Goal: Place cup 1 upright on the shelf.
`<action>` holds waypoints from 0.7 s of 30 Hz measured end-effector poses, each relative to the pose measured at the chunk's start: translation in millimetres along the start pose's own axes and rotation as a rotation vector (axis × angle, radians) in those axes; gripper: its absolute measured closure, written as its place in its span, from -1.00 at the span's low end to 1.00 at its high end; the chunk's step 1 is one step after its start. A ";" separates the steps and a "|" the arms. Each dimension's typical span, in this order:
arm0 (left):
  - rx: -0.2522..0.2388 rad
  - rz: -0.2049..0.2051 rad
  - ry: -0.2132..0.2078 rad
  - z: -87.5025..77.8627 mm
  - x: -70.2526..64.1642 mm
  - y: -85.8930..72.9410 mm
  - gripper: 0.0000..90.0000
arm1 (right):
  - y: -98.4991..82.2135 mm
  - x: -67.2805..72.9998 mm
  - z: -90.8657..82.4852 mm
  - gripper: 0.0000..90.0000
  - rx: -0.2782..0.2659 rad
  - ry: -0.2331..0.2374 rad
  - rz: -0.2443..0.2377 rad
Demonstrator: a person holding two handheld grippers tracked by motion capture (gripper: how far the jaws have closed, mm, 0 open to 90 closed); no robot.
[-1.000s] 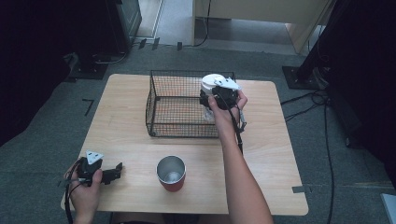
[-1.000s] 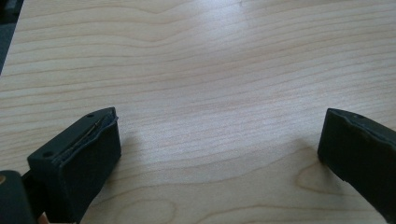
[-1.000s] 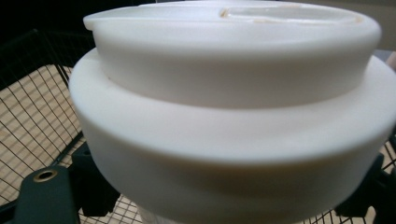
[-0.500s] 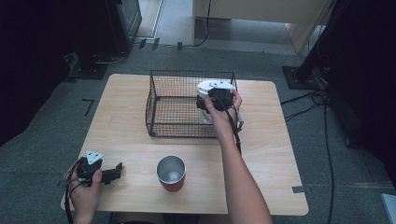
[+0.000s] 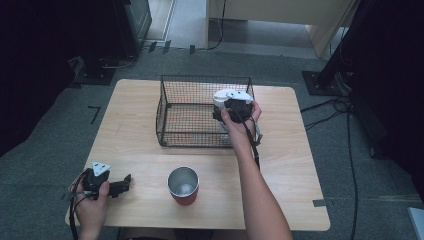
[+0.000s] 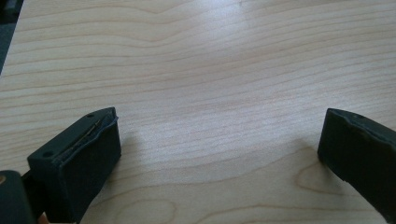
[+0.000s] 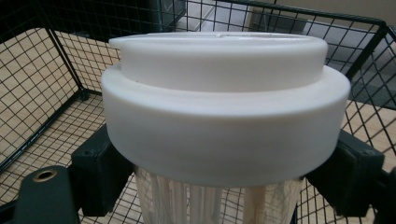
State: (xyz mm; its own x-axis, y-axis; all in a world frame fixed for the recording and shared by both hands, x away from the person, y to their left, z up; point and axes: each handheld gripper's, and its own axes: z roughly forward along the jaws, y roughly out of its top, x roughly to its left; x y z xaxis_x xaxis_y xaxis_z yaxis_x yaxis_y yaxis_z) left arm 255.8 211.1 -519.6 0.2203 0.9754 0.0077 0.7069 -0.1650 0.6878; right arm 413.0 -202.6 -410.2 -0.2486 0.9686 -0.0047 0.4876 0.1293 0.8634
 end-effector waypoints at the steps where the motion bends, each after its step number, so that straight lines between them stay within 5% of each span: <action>1: 0.000 0.000 0.000 0.0 0.0 0.0 -1.00 | -1.2 0.1 -2.3 -0.65 -0.001 -0.003 0.001; 12: 0.000 0.000 0.000 0.0 0.0 0.0 -1.00 | -21.6 -6.0 -31.7 -0.65 0.003 -0.023 0.057; 21: 0.000 0.000 0.000 0.0 0.0 0.0 -1.00 | -34.6 -9.3 -38.8 -0.70 0.009 -0.006 0.045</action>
State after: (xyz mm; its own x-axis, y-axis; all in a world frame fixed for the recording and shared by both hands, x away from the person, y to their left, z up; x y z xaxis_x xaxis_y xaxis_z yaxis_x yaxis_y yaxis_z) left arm 255.7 211.2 -519.6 0.2207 0.9753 0.0079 0.7068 -0.1655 0.6878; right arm 366.0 -224.3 -420.4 -0.2214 0.9747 0.0312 0.5060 0.0874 0.8581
